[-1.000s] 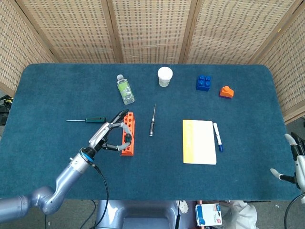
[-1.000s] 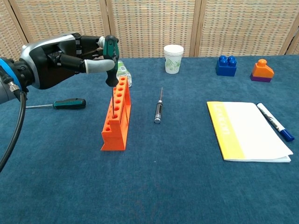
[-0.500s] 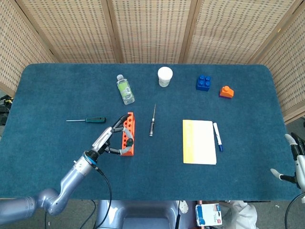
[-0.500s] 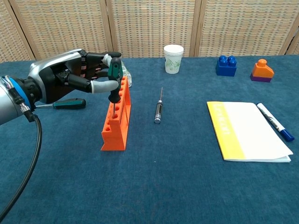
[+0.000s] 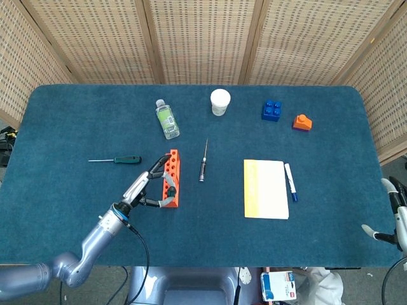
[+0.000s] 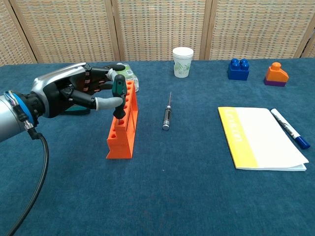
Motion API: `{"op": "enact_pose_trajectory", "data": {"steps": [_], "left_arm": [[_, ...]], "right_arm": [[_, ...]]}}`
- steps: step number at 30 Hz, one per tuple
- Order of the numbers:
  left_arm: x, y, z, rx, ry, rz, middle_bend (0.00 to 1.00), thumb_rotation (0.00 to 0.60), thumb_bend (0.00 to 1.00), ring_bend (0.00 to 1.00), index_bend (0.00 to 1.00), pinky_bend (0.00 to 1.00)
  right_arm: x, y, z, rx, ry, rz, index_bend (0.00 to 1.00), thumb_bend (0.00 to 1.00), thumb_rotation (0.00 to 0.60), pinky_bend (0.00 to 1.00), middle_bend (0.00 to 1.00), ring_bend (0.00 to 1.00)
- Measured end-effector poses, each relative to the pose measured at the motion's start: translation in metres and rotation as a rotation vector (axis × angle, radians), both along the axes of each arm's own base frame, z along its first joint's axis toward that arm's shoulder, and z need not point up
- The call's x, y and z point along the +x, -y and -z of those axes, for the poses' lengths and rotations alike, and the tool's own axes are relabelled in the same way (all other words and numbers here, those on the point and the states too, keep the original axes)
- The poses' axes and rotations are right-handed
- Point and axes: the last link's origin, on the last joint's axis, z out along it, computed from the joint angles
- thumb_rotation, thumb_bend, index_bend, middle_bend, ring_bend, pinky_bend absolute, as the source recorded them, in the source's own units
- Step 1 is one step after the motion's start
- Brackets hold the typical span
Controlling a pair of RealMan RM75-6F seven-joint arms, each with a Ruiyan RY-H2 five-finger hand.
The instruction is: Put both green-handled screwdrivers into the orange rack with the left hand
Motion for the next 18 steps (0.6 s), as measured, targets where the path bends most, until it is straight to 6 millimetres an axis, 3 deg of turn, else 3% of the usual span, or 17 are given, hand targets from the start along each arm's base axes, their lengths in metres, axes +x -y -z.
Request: {"op": "enact_pose_trajectory", "data": {"steps": [14,18], "left_arm": [[-0.0066,0.0007,0.0100,0.027,-0.049,0.014,0.00,0.600,0.37,0.00,0.60,0.00],[-0.0062,0.0013,0.0102,0.024,-0.040,0.014,0.00,0.600,0.37,0.00,0.53,0.00]], "right_arm": [[-0.0002,0.0004,0.0001,0.002,0.001,0.001,0.00,0.00,0.600,0.00,0.00,0.00],[-0.0001,0.0003,0.0000,0.002,0.001,0.001,0.00,0.00,0.600,0.00,0.00,0.00]]}}
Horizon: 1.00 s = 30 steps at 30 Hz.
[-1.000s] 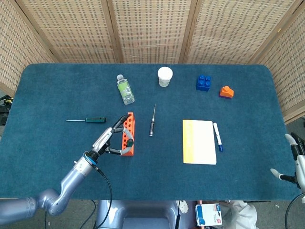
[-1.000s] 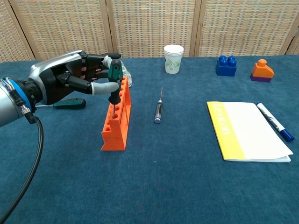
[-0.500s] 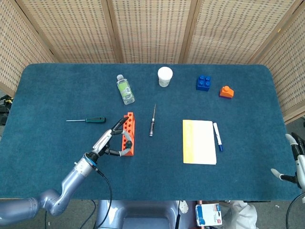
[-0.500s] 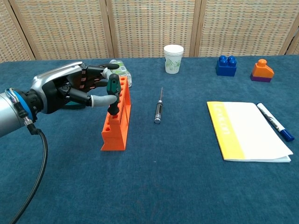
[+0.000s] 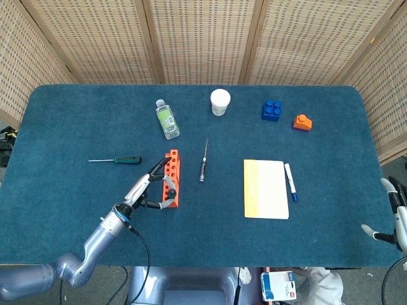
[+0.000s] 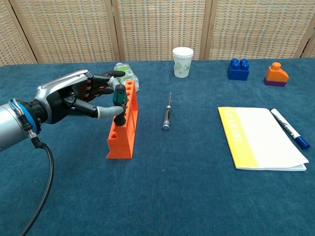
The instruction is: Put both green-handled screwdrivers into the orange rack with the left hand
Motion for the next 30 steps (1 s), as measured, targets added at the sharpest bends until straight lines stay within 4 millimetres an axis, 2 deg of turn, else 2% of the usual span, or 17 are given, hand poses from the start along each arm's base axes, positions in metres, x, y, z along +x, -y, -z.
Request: {"op": "enact_pose_trajectory", "data": {"steps": [5,7,12,18,21,25,30], "left_arm": [[0.000,0.001,-0.001,-0.001,0.003,0.013,0.00,0.600,0.37,0.00,0.31,0.00],[0.000,0.001,-0.001,-0.002,0.005,0.015,0.00,0.600,0.37,0.00,0.26,0.00],[-0.002,0.001,-0.004,-0.003,0.014,0.013,0.00,0.600,0.36,0.00,0.21,0.00],[-0.003,0.002,-0.014,0.010,0.035,0.023,0.00,0.600,0.19,0.00,0.08,0.00],[-0.005,0.001,-0.027,0.049,0.042,0.034,0.00,0.600,0.14,0.00,0.04,0.00],[-0.010,-0.002,-0.052,0.120,0.012,0.049,0.00,0.600,0.01,0.00,0.01,0.00],[-0.021,-0.011,-0.086,0.221,-0.075,0.046,0.00,0.600,0.00,0.00,0.00,0.00]], "right_arm": [[0.000,0.000,0.000,0.002,-0.001,0.001,0.00,0.00,0.600,0.00,0.00,0.00],[0.000,0.000,0.001,0.003,-0.001,0.000,0.00,0.00,0.600,0.00,0.00,0.00],[0.000,0.000,0.001,0.003,-0.003,0.001,0.00,0.00,0.600,0.00,0.00,0.00],[0.000,0.000,0.001,0.004,-0.004,0.000,0.00,0.00,0.600,0.00,0.00,0.00],[0.000,0.000,0.000,0.003,-0.003,0.002,0.00,0.00,0.600,0.00,0.00,0.00],[0.000,-0.001,0.000,0.001,-0.002,0.002,0.00,0.00,0.600,0.00,0.00,0.00],[0.000,-0.001,0.000,0.003,-0.002,0.002,0.00,0.00,0.600,0.00,0.00,0.00]]}}
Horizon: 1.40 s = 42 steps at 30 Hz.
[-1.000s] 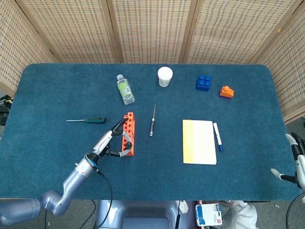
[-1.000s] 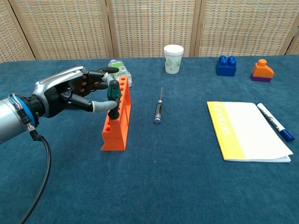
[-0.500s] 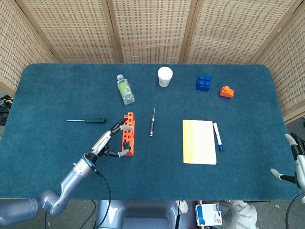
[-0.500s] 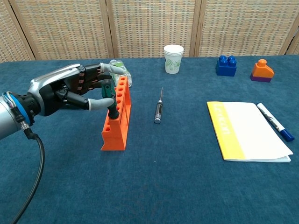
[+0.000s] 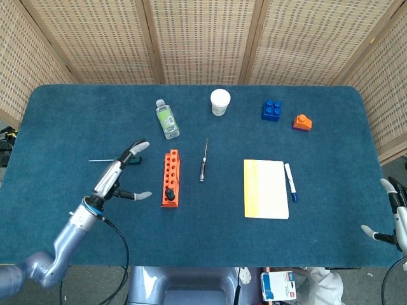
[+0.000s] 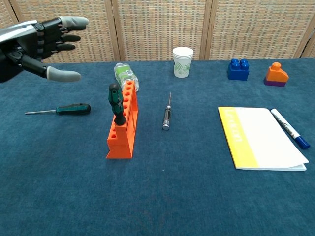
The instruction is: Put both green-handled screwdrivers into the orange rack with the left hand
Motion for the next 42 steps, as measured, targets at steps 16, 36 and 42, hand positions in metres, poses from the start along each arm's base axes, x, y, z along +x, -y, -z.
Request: {"op": "enact_pose_trajectory", "data": {"steps": [16,36,42], "left_arm": [[-0.075,-0.077,-0.025,0.216,-0.637,-0.269,0.00,0.600,0.00,0.00,0.26,0.00],[-0.072,-0.117,0.045,0.069,-0.800,-0.283,0.00,0.600,0.11,0.00,0.45,0.00],[-0.067,-0.121,0.053,0.060,-0.821,-0.276,0.00,0.600,0.12,0.00,0.45,0.00]], "right_arm": [[0.001,0.005,0.008,0.008,-0.058,0.020,0.00,0.00,0.600,0.00,0.00,0.00],[-0.006,0.013,0.010,-0.007,-0.083,0.060,0.00,0.00,0.600,0.00,0.00,0.00],[-0.007,0.014,0.011,-0.002,-0.086,0.064,0.00,0.00,0.600,0.00,0.00,0.00]]}}
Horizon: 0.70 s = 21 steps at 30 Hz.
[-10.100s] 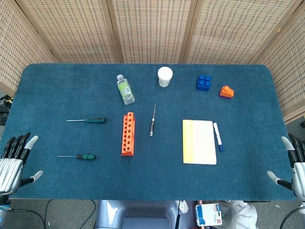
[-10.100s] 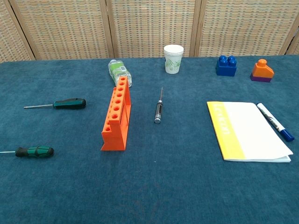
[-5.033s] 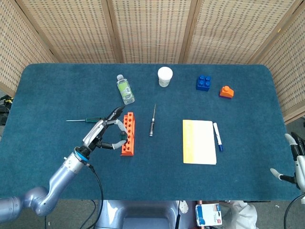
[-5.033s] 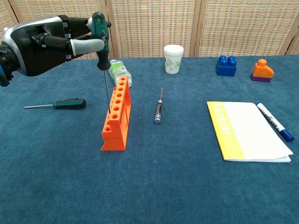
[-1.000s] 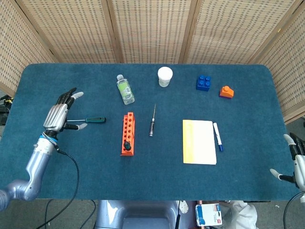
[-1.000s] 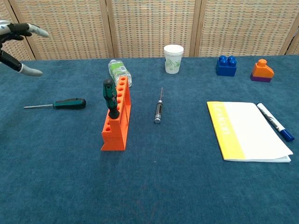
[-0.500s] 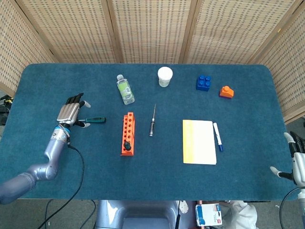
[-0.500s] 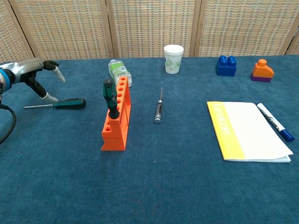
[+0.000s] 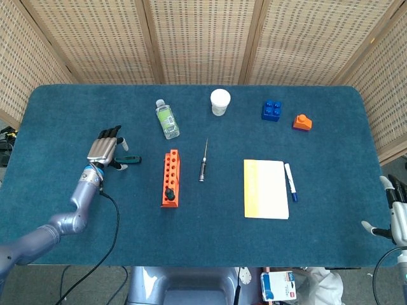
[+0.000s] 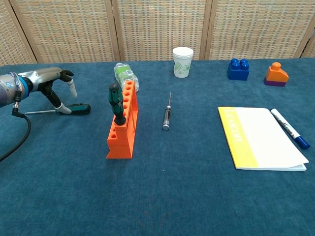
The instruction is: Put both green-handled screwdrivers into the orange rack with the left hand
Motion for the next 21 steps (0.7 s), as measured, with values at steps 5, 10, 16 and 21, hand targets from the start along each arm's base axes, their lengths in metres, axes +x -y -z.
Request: {"op": "enact_pose_trajectory", "data": {"steps": [5,10,16,21], "left_arm": [[0.005,-0.003,0.009,-0.017,-0.021,0.005,0.00,0.600,0.16,0.00,0.45,0.00],[0.007,-0.006,0.014,-0.024,-0.035,-0.001,0.00,0.600,0.19,0.00,0.45,0.00],[0.008,-0.009,0.017,-0.028,-0.041,-0.016,0.00,0.600,0.23,0.00,0.45,0.00],[0.007,-0.010,0.019,-0.044,-0.039,-0.030,0.00,0.600,0.23,0.00,0.45,0.00]], "right_arm": [[-0.001,0.001,0.000,0.000,0.000,0.008,0.00,0.00,0.600,0.00,0.00,0.00],[-0.003,0.002,0.000,-0.002,0.002,0.014,0.00,0.00,0.600,0.00,0.00,0.00],[-0.004,0.003,0.000,-0.001,0.005,0.023,0.00,0.00,0.600,0.00,0.00,0.00],[-0.005,0.004,0.000,0.004,0.004,0.026,0.00,0.00,0.600,0.00,0.00,0.00]]}}
